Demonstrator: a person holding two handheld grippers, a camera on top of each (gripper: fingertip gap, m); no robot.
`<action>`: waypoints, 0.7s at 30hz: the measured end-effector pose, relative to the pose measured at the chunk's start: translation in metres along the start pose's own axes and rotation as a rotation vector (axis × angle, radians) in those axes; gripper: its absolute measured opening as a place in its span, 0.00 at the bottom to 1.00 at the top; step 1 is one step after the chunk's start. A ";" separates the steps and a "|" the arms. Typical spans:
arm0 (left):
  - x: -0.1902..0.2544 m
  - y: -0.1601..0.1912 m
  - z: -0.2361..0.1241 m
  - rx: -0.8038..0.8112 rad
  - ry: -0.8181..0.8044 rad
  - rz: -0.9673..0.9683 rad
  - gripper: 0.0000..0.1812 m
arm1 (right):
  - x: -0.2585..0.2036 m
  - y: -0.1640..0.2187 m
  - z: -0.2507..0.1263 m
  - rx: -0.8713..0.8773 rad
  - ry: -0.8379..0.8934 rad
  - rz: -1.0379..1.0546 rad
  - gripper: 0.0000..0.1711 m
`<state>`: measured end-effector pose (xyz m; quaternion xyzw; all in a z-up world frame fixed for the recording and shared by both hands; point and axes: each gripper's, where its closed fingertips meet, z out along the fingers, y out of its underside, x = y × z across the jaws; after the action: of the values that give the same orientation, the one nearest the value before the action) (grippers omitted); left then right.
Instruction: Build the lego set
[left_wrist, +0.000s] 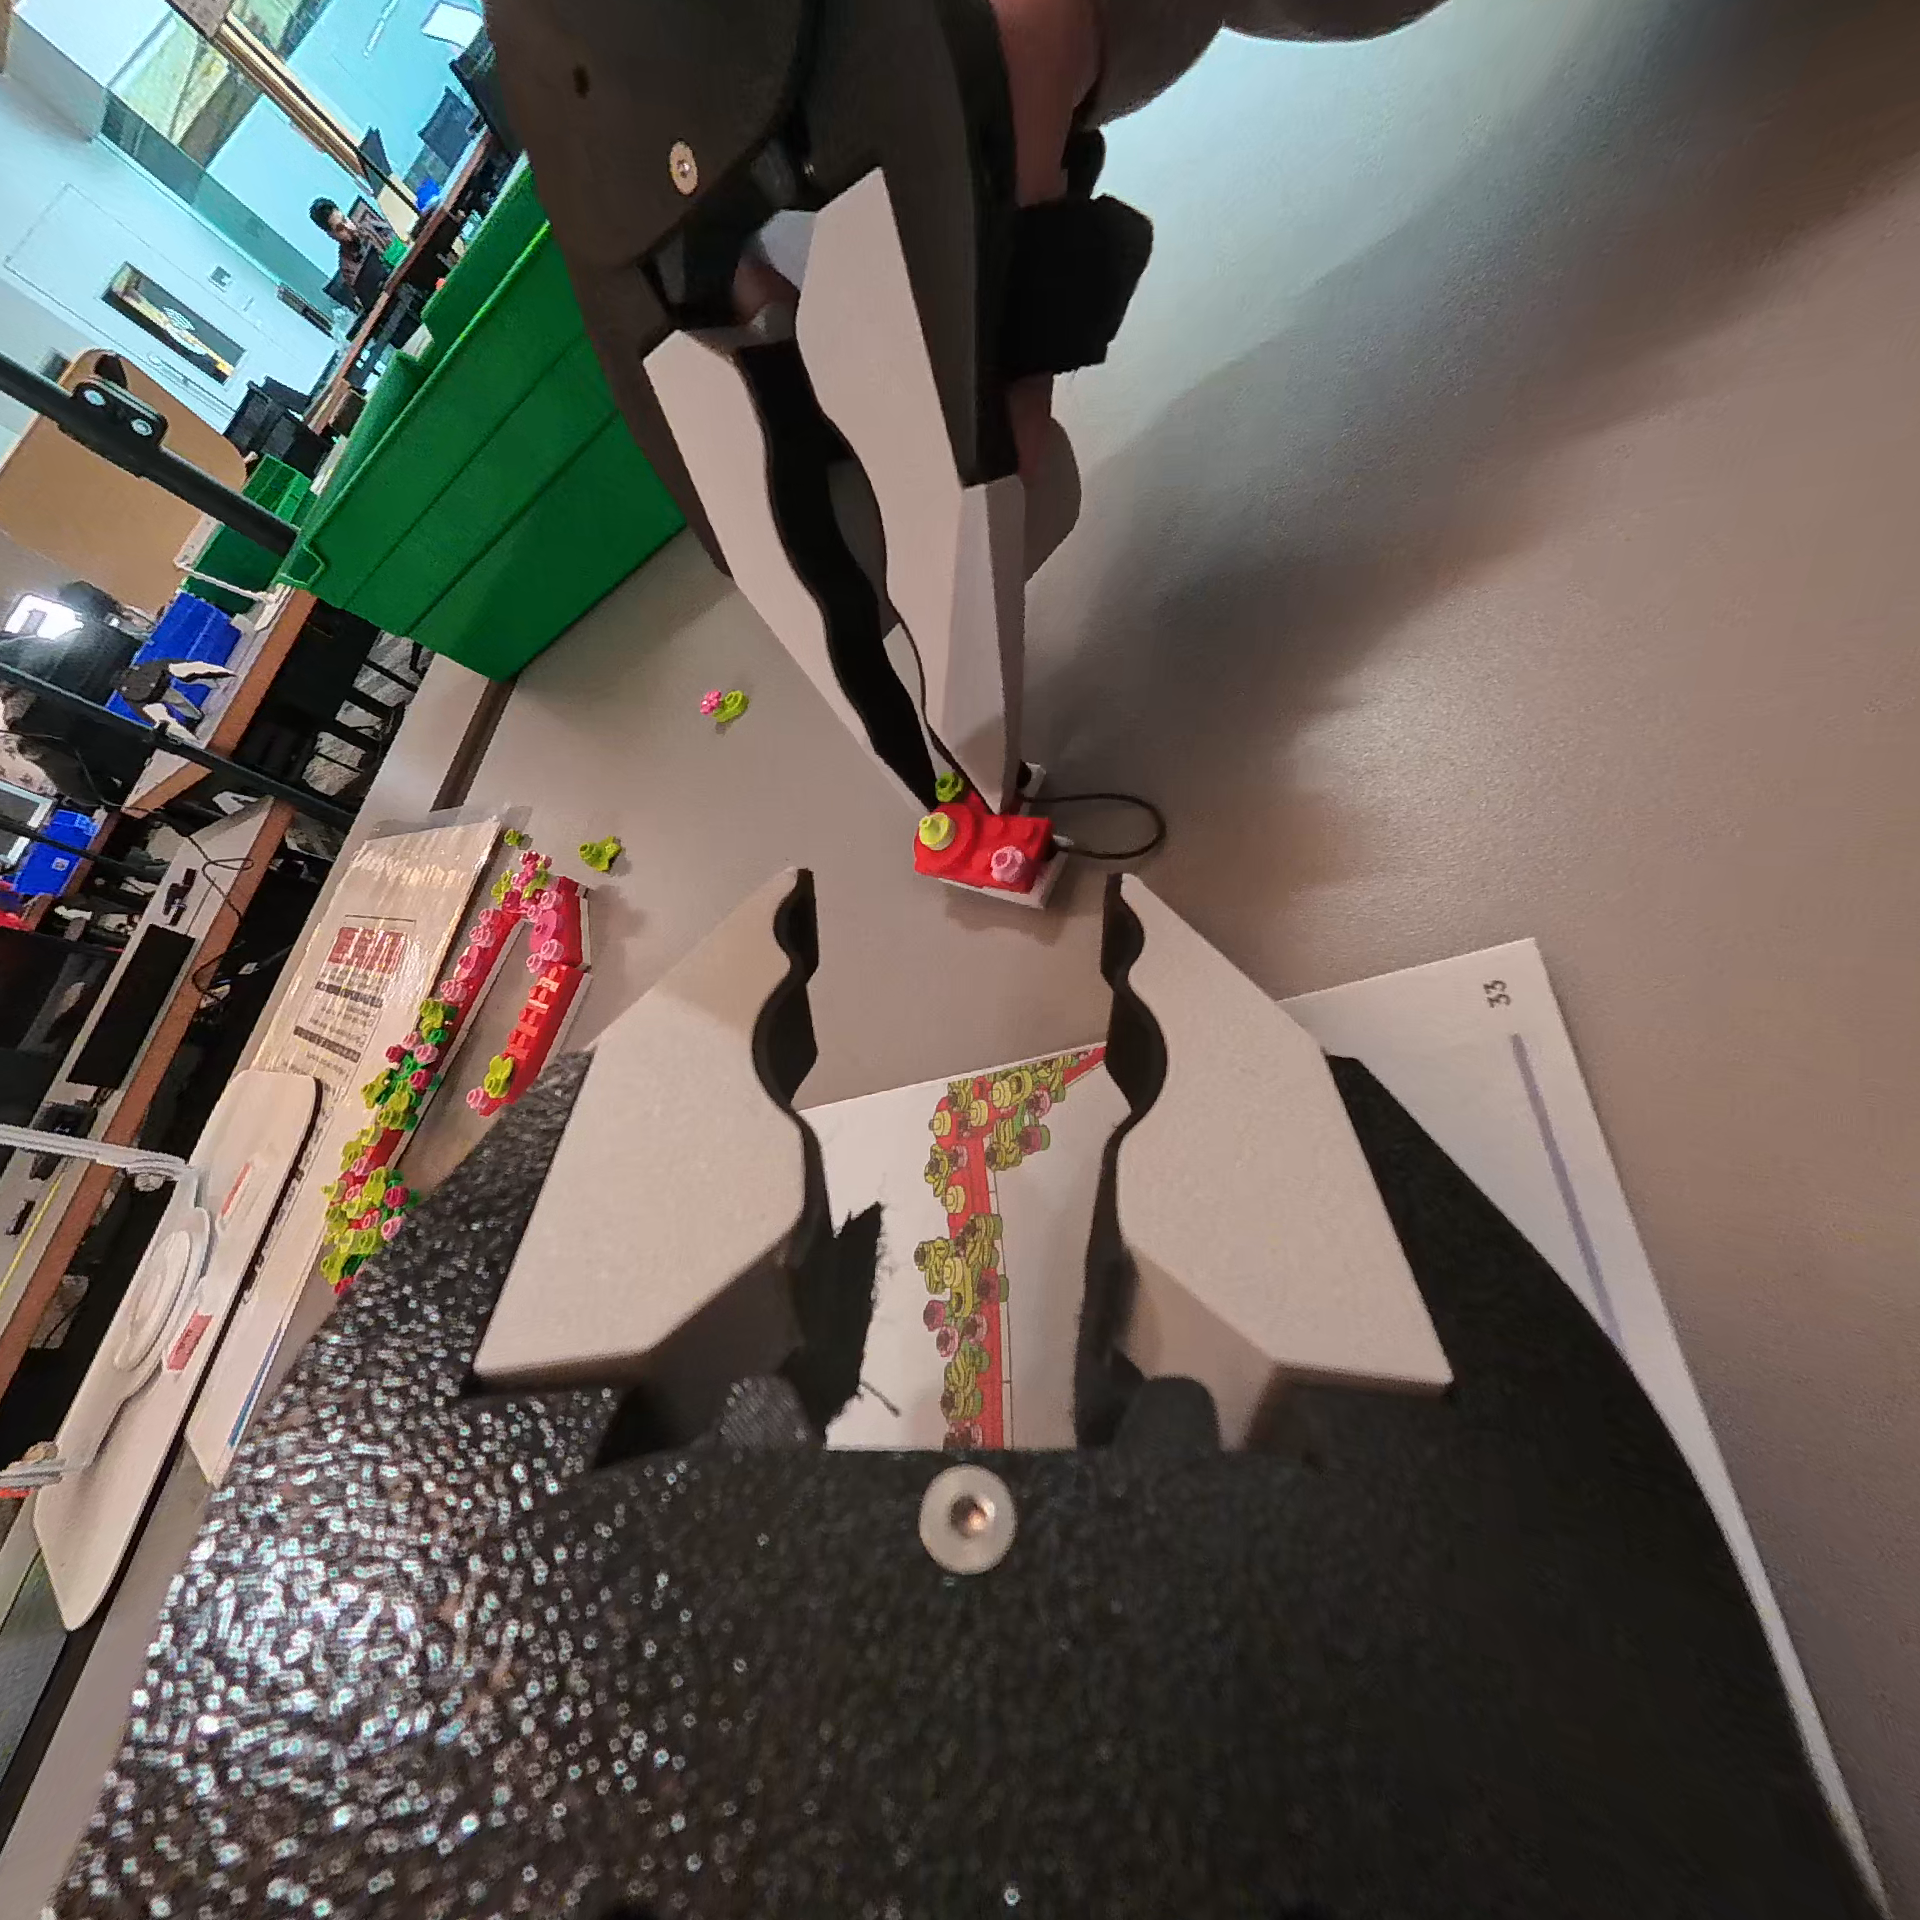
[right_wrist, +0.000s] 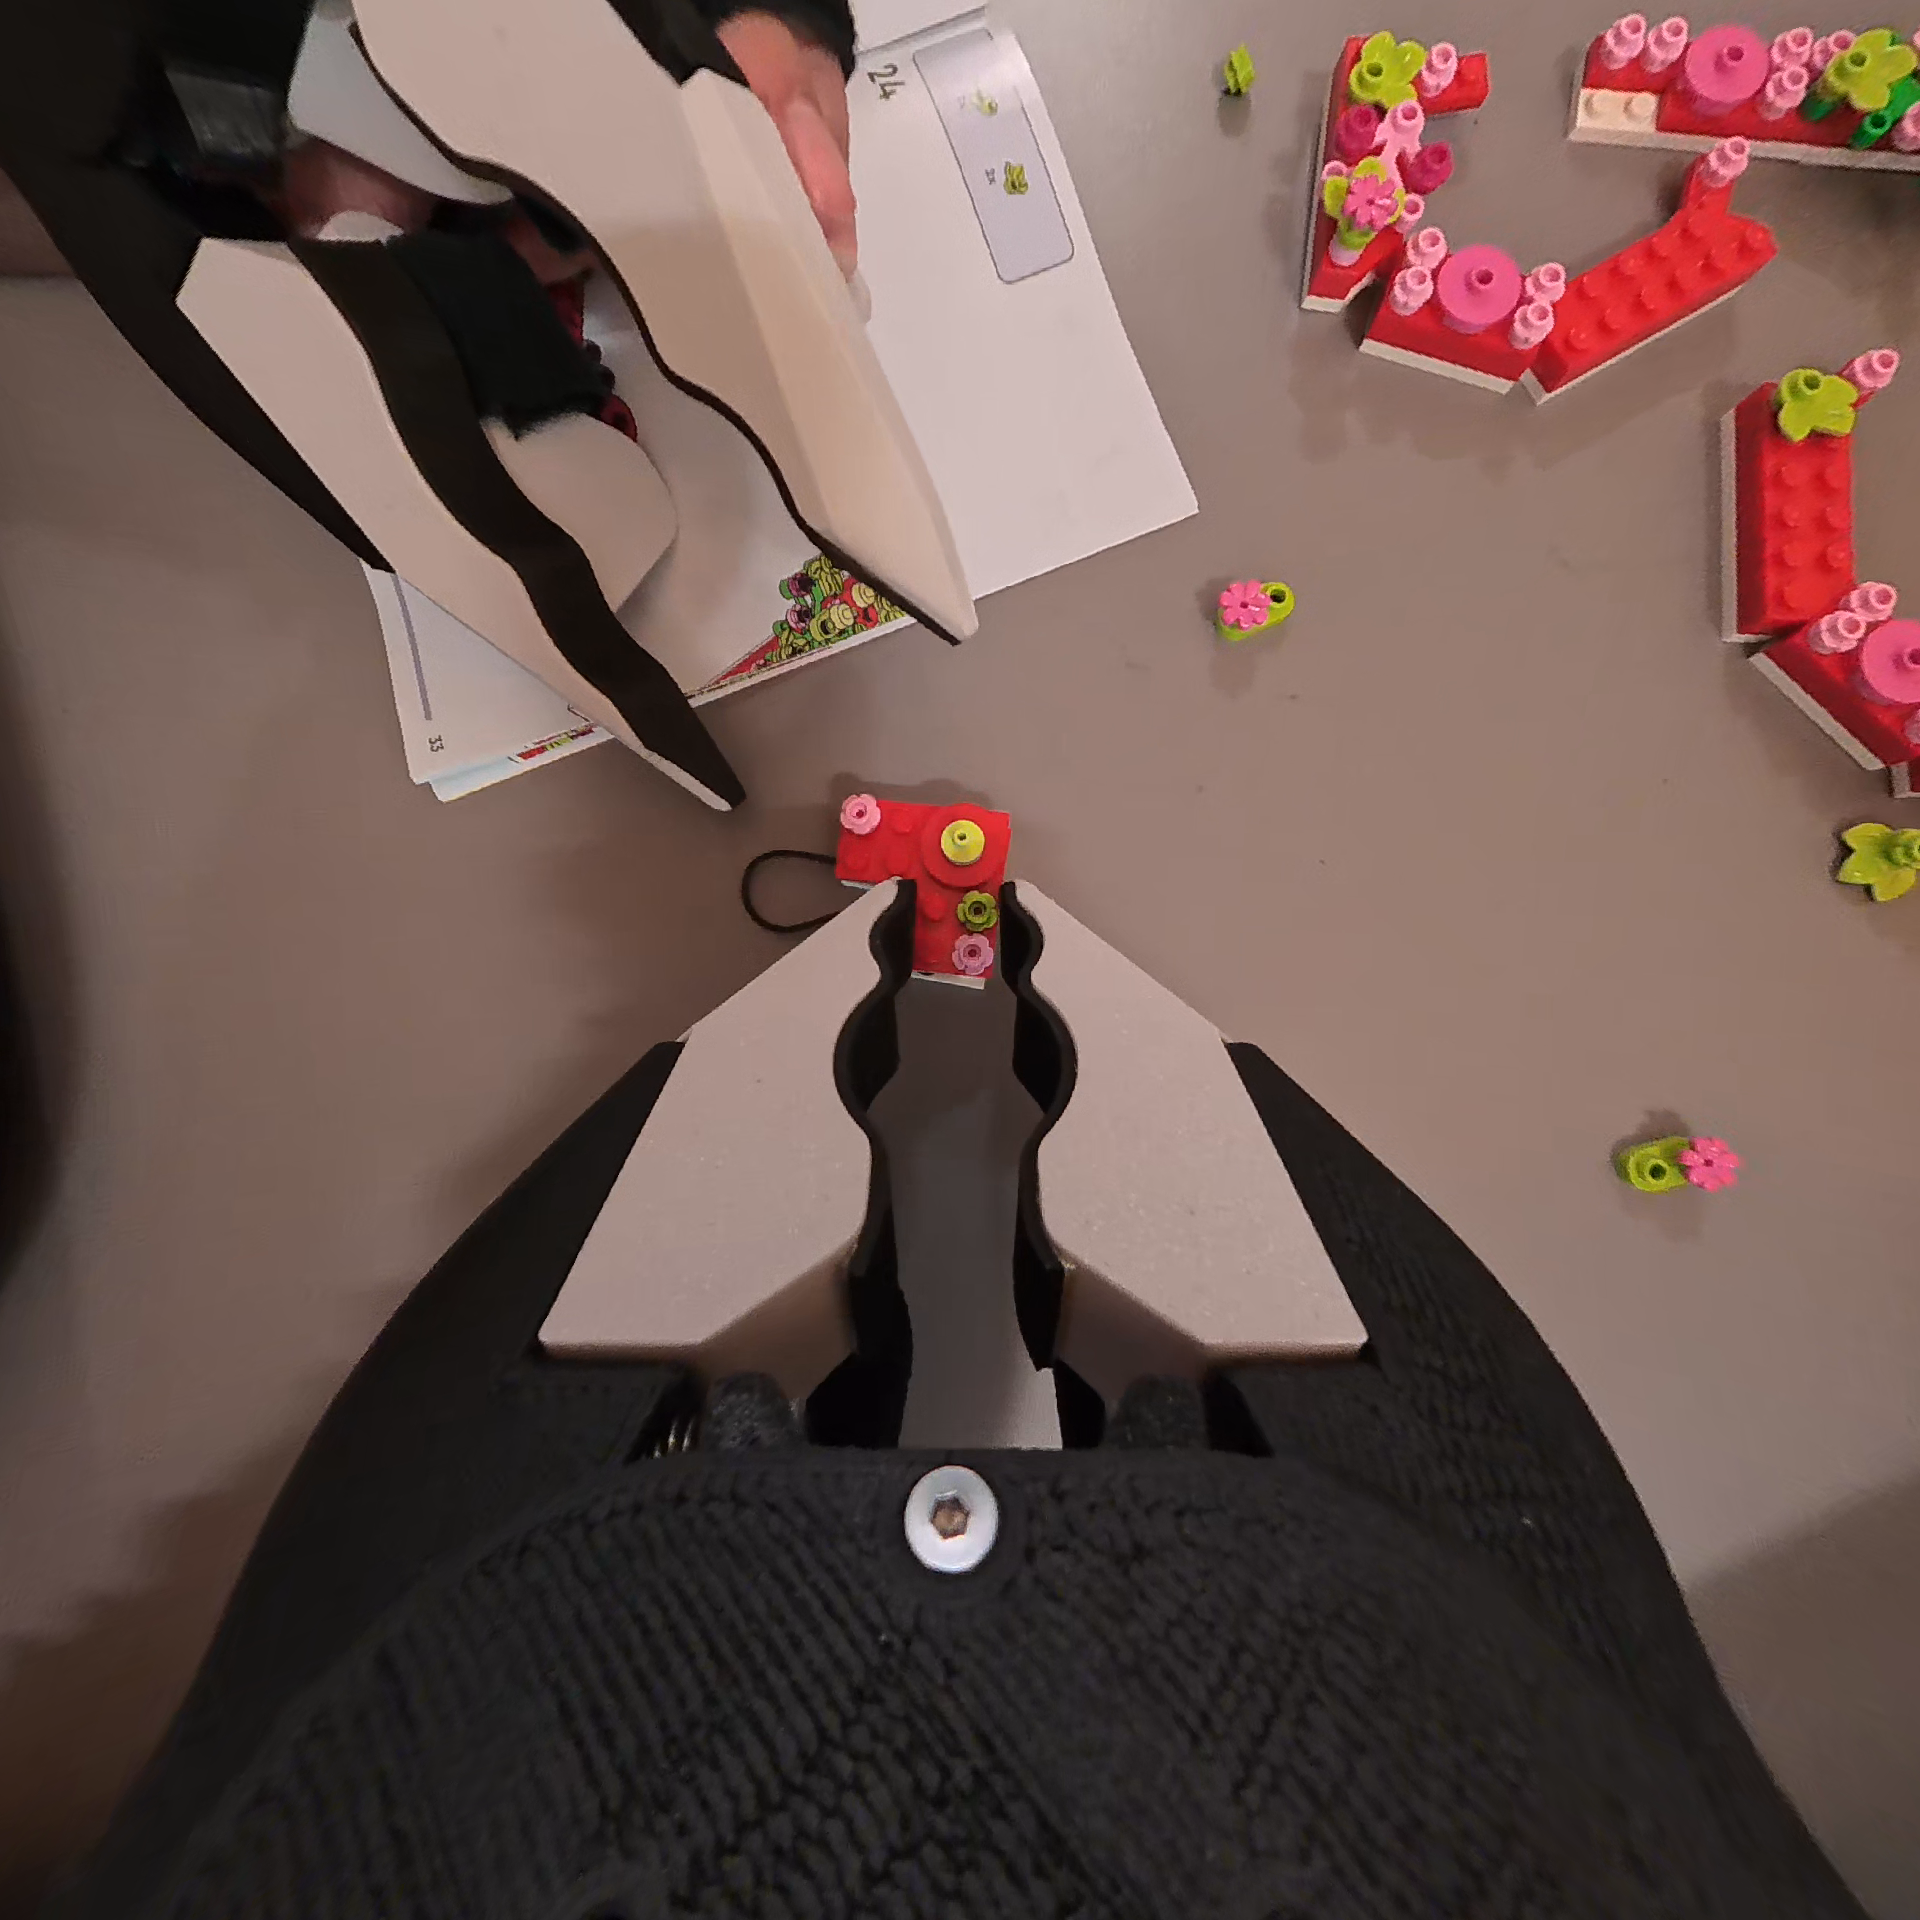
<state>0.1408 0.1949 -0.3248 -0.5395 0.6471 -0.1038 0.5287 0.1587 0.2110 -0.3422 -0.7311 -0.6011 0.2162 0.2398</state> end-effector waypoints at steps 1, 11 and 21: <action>0.000 0.000 0.000 0.000 0.000 0.000 0.30 | 0.000 0.000 0.000 0.002 0.003 0.001 0.09; 0.000 0.000 0.000 0.000 0.001 -0.001 0.30 | -0.002 0.013 -0.005 0.025 -0.003 0.006 0.17; 0.000 0.001 0.000 0.001 0.000 -0.002 0.30 | -0.002 0.010 0.002 0.145 0.041 0.005 0.14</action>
<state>0.1404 0.1951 -0.3251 -0.5398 0.6466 -0.1047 0.5288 0.1651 0.2080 -0.3502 -0.7177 -0.5768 0.2447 0.3039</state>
